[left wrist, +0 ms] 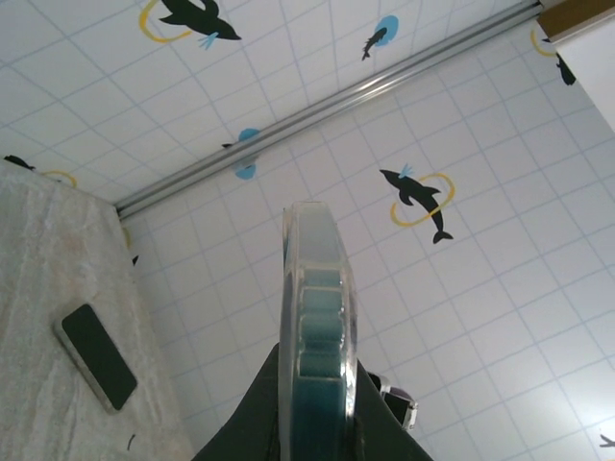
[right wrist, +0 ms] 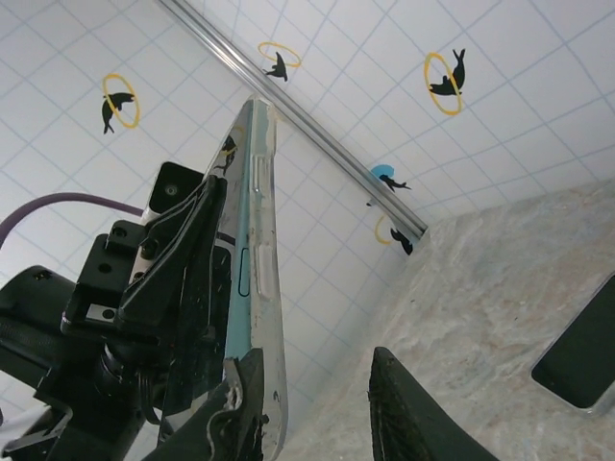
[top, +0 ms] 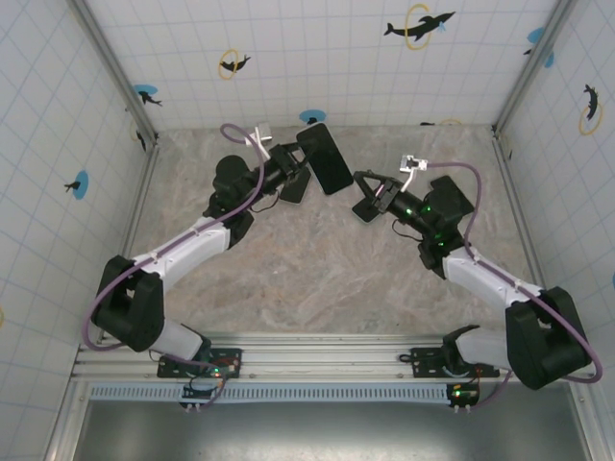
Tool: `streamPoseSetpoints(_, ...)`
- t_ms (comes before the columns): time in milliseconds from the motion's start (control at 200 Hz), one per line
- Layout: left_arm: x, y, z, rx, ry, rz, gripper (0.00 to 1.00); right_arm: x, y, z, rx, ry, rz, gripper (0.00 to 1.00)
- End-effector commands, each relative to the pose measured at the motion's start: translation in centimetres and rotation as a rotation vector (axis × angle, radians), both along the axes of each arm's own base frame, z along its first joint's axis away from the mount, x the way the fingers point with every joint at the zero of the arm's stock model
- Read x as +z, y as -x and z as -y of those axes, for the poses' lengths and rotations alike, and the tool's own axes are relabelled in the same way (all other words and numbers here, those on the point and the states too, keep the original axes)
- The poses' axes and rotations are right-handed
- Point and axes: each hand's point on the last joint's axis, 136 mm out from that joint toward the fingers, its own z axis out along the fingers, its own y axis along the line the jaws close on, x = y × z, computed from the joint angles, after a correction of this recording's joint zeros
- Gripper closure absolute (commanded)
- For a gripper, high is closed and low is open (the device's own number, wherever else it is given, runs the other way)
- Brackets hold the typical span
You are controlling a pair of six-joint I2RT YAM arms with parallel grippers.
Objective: Take the phone out of the phone case
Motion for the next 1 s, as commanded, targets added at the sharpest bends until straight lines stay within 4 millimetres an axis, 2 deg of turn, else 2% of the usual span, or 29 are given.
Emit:
streamPoseSetpoints(0, 3.5, 1.0, -0.2, -0.018, 0.112, 0.082, 1.00, 0.2, 0.7, -0.8, 0.045, -0.034, -0.001, 0.69)
streamPoseSetpoints(105, 3.4, 0.9, -0.1, -0.022, 0.120, 0.077, 1.00, 0.2, 0.8, -1.3, 0.071, -0.033, -0.007, 0.70)
streamPoseSetpoints(290, 4.6, 0.8, -0.4, -0.025, 0.213, 0.074, 1.00, 0.1, 1.2, -2.0, 0.106, -0.058, -0.037, 0.71)
streamPoseSetpoints(305, 3.7, 0.8, -0.3, -0.026, 0.207, 0.055, 1.00, 0.1, 1.2, -2.1, 0.110, -0.060, -0.040, 0.71)
streamPoseSetpoints(370, 3.7, 0.8, -0.2, -0.026, 0.230, 0.043, 1.00, -0.2, 1.3, -2.5, 0.119, -0.054, -0.060, 0.71)
streamPoseSetpoints(435, 3.6, 0.8, 0.1, -0.030, 0.225, 0.035, 1.00, 0.6, 1.5, -2.4, 0.124, -0.108, -0.066, 0.70)
streamPoseSetpoints(536, 2.0, 0.4, 0.7, -0.020, 0.166, -0.001, 1.00, 2.1, 1.5, -2.8, 0.142, -0.153, -0.072, 0.69)
streamPoseSetpoints(621, 2.1, 0.5, 0.9, -0.030, 0.183, 0.005, 1.00, 2.6, 1.4, -2.9, 0.134, -0.175, -0.081, 0.68)
streamPoseSetpoints(721, 2.4, 0.4, 0.7, -0.016, 0.187, 0.014, 1.00, 2.2, 1.3, -2.3, 0.112, -0.162, -0.089, 0.69)
streamPoseSetpoints(851, 2.6, 0.4, 0.4, -0.010, 0.180, 0.029, 1.00, 0.9, 0.7, -0.2, 0.036, -0.142, -0.116, 0.67)
streamPoseSetpoints(996, 2.5, 0.3, 0.2, 0.002, 0.172, 0.025, 1.00, 2.6, 0.9, 0.9, 0.032, -0.188, -0.075, 0.65)
